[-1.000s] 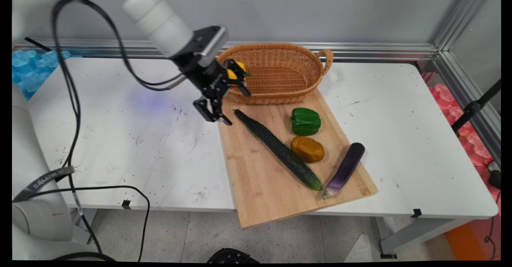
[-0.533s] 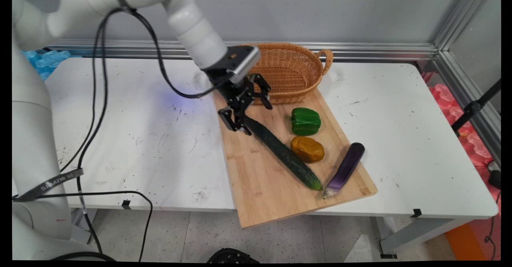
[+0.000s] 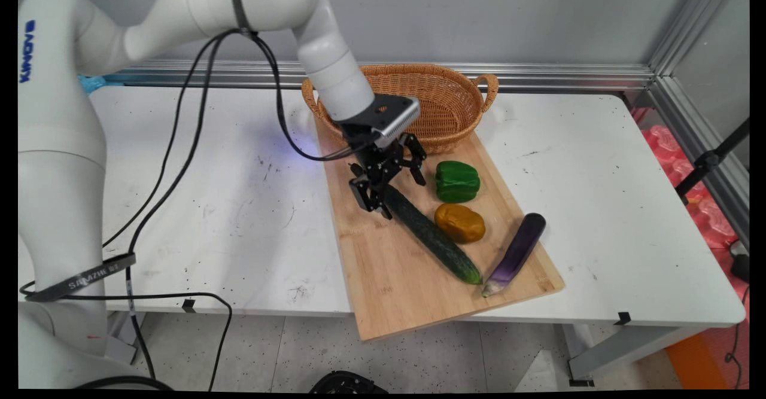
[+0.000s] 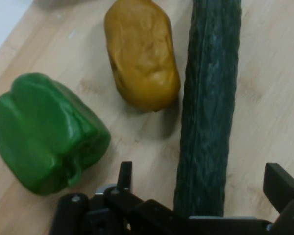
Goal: Pick up the cucumber from the cutting board
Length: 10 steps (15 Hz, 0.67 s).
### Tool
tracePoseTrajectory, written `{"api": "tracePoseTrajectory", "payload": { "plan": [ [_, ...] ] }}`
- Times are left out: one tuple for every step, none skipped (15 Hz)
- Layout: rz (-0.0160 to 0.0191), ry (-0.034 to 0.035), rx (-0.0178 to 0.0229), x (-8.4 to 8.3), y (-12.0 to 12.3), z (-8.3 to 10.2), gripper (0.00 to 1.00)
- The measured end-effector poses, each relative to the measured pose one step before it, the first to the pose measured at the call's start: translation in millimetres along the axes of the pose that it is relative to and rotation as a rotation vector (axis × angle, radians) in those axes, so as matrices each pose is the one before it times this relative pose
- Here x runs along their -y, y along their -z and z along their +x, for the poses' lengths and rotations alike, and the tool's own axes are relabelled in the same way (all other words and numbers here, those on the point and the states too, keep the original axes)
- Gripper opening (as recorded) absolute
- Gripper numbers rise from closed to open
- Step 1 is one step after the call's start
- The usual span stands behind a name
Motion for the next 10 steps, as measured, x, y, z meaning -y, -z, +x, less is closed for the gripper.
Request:
{"api": "tracePoseTrajectory", "payload": {
  "plan": [
    [-0.01321,-0.00878,0.00265,3.76,-6.03,0.43,1.00],
    [-0.00894,-0.00580,0.00161,2.54,-4.00,0.28,1.00],
    [-0.00887,-0.00687,0.00181,2.55,-3.75,0.49,1.00],
    [-0.00563,-0.00423,0.00145,1.50,-2.26,0.19,1.00],
    [-0.00779,-0.00877,0.00185,2.45,-3.25,0.38,1.00],
    [-0.00790,-0.00976,0.00163,2.22,-2.77,0.47,1.00],
    [-0.00691,-0.00886,0.00155,1.69,-1.95,0.39,0.00],
    [-0.00768,-0.01012,0.00270,1.04,-1.36,0.06,0.00],
    [-0.01048,-0.01374,0.00429,0.90,-1.17,-0.14,0.00],
    [-0.00788,-0.00997,0.00381,0.26,-0.28,-0.25,0.00]
  ]
}}
